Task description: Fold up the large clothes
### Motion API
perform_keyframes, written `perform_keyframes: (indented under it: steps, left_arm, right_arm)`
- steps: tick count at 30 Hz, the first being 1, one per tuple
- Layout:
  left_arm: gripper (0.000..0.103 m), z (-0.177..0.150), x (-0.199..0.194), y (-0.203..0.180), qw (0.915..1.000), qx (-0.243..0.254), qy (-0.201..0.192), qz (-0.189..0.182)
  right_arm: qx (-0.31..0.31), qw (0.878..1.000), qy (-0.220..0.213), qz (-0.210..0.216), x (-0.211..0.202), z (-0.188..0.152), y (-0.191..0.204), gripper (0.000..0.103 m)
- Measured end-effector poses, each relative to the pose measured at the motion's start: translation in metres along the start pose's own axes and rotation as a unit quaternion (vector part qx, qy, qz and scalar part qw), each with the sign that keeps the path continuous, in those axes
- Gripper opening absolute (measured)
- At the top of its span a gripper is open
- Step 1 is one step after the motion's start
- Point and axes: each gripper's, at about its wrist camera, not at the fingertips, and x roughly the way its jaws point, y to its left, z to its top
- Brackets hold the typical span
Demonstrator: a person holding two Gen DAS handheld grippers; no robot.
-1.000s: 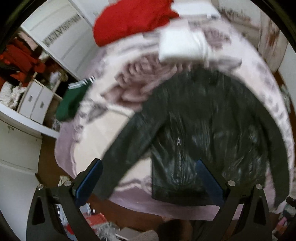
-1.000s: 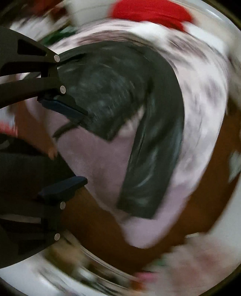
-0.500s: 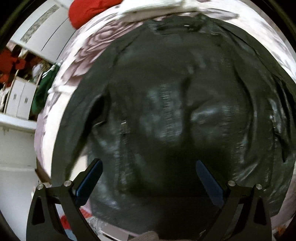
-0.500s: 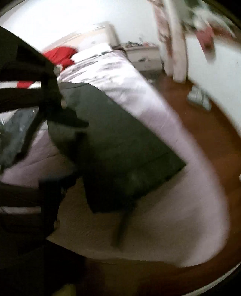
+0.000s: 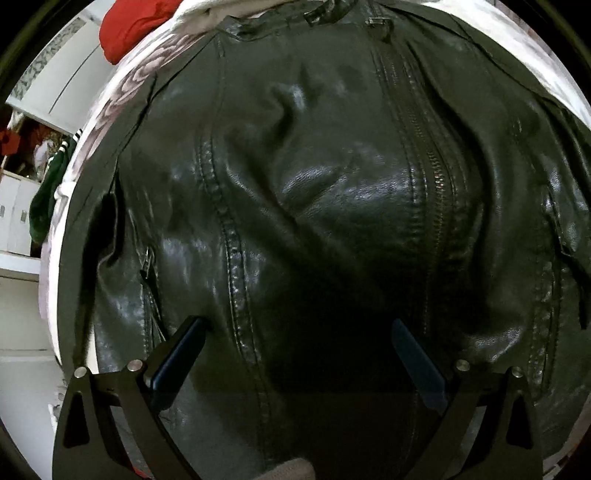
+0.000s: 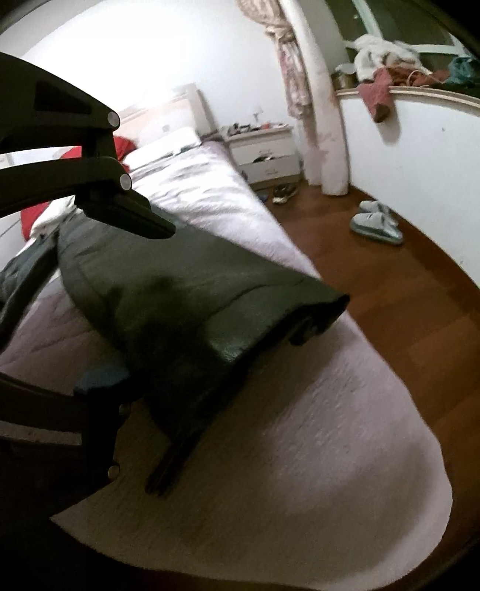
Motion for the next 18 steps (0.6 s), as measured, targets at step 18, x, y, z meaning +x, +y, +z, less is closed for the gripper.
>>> perform_keyframes:
  steps: [18]
  left_arm:
    - [0.103,0.003,-0.023,0.095,0.9946,-0.076,-0.018,0.068]
  right_arm:
    - [-0.41,0.911,-0.017,-0.031,-0.022,-0.131,0.296,0.008]
